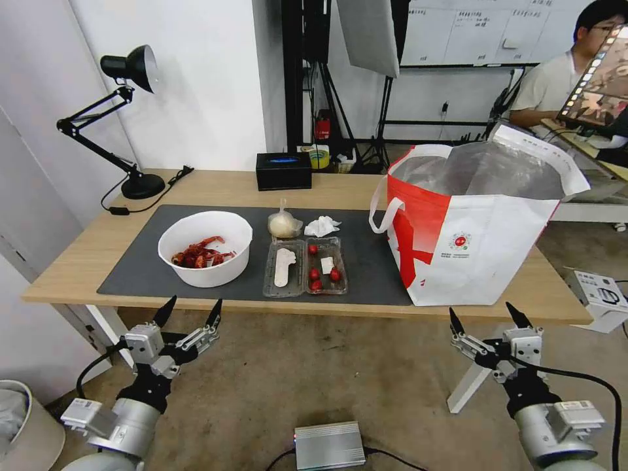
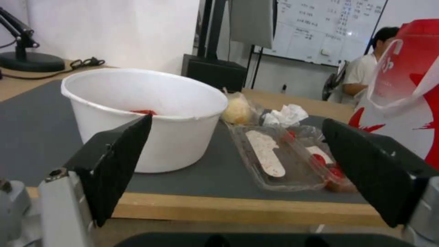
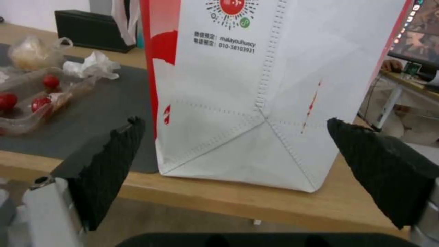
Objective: Pick up the trash from the table and place it into the takeout bag.
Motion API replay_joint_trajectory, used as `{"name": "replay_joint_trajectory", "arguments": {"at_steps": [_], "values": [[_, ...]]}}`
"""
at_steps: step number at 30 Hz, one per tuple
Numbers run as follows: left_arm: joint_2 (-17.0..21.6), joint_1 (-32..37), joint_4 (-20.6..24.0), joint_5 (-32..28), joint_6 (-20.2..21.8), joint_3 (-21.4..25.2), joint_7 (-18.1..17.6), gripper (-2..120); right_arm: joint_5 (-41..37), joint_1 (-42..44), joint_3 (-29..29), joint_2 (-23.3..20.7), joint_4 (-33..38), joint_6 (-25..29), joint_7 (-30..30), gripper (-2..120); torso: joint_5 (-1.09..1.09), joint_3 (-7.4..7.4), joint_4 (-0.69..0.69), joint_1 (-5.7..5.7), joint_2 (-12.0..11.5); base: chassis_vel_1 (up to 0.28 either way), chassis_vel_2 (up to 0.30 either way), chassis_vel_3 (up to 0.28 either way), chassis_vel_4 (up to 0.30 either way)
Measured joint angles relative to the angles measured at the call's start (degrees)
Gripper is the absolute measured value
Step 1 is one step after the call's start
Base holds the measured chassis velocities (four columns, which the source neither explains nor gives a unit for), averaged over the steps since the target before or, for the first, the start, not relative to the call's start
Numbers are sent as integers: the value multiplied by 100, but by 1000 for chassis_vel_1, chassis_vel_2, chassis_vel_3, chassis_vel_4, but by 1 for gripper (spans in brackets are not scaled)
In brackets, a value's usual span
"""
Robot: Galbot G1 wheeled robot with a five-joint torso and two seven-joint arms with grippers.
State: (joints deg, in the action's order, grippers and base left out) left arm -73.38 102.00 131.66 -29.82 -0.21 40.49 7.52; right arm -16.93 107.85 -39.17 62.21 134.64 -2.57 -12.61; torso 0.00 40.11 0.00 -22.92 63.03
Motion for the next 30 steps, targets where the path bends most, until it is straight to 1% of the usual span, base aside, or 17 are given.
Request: {"name": "replay_joint_trajectory", "arguments": {"at_steps": [14, 18, 22, 23, 24, 25, 26, 30], "values": [[8, -54, -37, 18, 36, -47, 57, 100, 30, 84, -24, 54, 55, 0, 2, 100, 0, 0, 0, 0, 0, 0, 0, 0, 0], [83, -94, 6, -104, 198, -142, -37, 100, 36, 81, -24, 57, 55, 1, 3, 100, 0, 0, 0, 0, 0, 0, 0, 0, 0], [331, -254, 116, -561, 534, -304, -345, 100, 42, 80, -22, 52, 53, 4, 9, 100, 0, 0, 0, 0, 0, 0, 0, 0, 0], [331, -254, 116, -561, 534, -304, -345, 100, 42, 80, -22, 52, 53, 4, 9, 100, 0, 0, 0, 0, 0, 0, 0, 0, 0], [401, -327, 139, -715, 620, -347, -439, 100, 44, 81, -20, 52, 52, 5, 9, 100, 0, 0, 0, 0, 0, 0, 0, 0, 0], [492, -438, 170, -945, 740, -397, -606, 100, 45, 84, -20, 51, 49, 5, 10, 100, -1, 0, 0, 0, 0, 0, 0, 0, 0], [492, -438, 170, -945, 740, -397, -606, 100, 45, 84, -20, 51, 49, 5, 10, 100, -1, 0, 0, 0, 0, 0, 0, 0, 0], [769, -866, 276, -1956, 1090, -652, -1310, 100, 53, 103, -12, 44, 36, 7, 12, 100, 0, 0, 0, 0, 0, 0, 0, 0, 0]]}}
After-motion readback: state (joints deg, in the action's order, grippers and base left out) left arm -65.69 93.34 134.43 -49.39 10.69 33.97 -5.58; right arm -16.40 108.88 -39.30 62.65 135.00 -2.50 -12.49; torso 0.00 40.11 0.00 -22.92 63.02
